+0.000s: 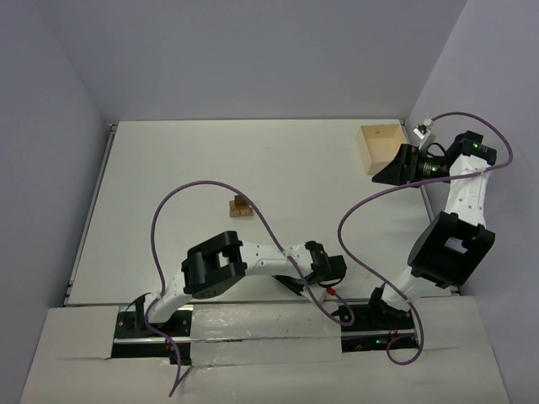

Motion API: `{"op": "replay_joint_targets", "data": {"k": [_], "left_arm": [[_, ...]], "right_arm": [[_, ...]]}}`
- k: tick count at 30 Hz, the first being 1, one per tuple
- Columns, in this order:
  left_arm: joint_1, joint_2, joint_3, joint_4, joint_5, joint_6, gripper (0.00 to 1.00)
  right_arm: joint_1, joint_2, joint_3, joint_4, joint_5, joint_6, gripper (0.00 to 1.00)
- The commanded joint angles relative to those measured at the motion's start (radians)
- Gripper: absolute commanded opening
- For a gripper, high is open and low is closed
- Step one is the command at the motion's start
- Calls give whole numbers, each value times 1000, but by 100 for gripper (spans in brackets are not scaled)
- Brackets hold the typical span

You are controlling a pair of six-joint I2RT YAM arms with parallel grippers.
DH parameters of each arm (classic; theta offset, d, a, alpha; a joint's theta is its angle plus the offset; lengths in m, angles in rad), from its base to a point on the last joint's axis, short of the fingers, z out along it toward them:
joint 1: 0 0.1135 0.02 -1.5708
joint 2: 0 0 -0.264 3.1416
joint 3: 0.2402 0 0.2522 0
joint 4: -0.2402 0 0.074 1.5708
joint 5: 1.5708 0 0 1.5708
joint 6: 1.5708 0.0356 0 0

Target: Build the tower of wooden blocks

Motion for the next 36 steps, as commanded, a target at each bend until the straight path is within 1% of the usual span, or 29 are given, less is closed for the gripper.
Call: {"op": "replay_joint_targets", "data": {"k": [1,3,7,10,12,14,16,20,21,22,23,24,26,29,30,31,33,36], "left_arm": [[-3,-11,-20,32,-31,-5,39],[-2,-29,-32,38,-21,-5,32],[6,-104,-63,46,33,-12,23],[30,-160,-44,34,89,-24,17],[48,-201,-21,32,112,-33,14],[77,-261,20,28,181,-47,8],[130,-319,55,35,257,-92,1],[276,-464,87,88,455,-204,0],[308,-489,85,104,485,-252,0],[372,-533,77,118,521,-282,0],[414,-556,69,138,555,-318,0],[482,-578,56,196,585,-404,0],[564,-659,-7,306,610,-516,0],[673,-743,-88,390,604,-700,0],[702,-765,-110,416,599,-764,0],[723,-778,-127,440,554,-837,0],[745,-807,-175,468,425,-957,0],[808,-841,-246,492,371,-1115,0]], "right_arm": [[-8,16,45,-35,-45,-32,100],[-8,19,51,-44,-48,-38,100],[-8,26,56,-53,-62,-40,100],[-6,41,62,-73,-87,-54,100],[-2,50,64,-84,-100,-61,100],[3,60,64,-95,-111,-67,100],[14,62,54,-83,-116,-55,100],[53,44,12,-10,-105,9,100],[61,38,2,22,-95,40,100],[73,26,-14,43,-86,61,100],[87,18,-25,71,-75,86,100],[111,0,-47,123,-54,137,100],[161,-27,-73,190,-15,224,100],[207,-56,-100,257,33,267,100],[232,-60,-102,270,46,282,100],[247,-62,-100,275,54,289,100],[258,-59,-97,278,65,295,100],[265,-54,-91,276,75,299,100]]}}
